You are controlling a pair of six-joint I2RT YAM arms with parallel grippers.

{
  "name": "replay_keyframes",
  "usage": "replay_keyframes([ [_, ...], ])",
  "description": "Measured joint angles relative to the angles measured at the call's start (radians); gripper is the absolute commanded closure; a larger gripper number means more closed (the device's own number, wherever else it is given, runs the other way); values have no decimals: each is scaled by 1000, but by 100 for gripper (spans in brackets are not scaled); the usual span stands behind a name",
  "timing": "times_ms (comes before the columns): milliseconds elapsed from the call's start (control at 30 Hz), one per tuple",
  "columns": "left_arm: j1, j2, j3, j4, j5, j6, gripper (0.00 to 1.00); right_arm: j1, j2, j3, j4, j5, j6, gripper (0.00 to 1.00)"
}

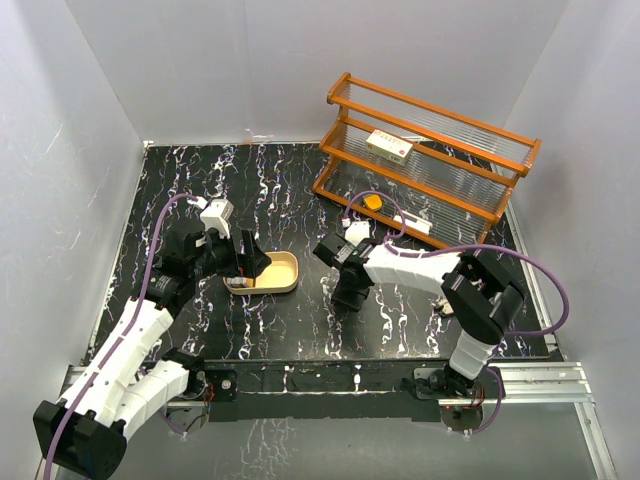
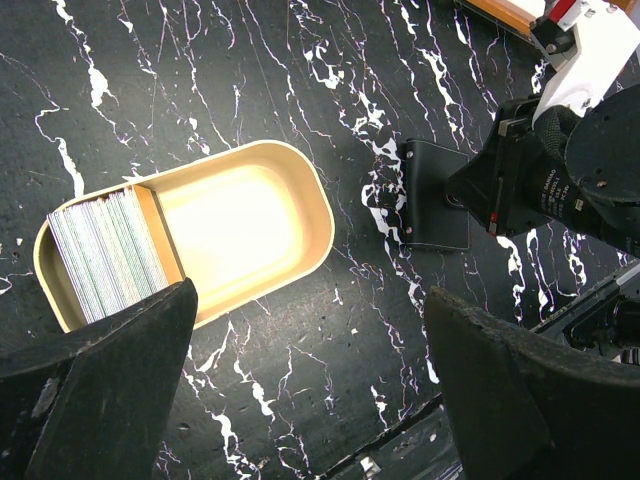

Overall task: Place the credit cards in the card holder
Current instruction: Open the card holder at the center of the board.

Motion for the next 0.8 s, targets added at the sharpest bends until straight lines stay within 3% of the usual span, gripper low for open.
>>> replay_keyframes([
  [233, 0, 0, 0, 0, -1, 0, 5, 0, -26, -28, 23, -3, -35, 100],
  [367, 0, 2, 0, 0, -1, 0, 5, 0, -50, -37, 3, -9, -35, 78],
  [433, 0, 5, 0, 0, -1, 0, 5, 2, -54, -27, -24, -9, -23, 73],
  [800, 0, 9, 0, 0, -1, 0, 5, 6, -82, -17, -53, -32, 48, 68],
])
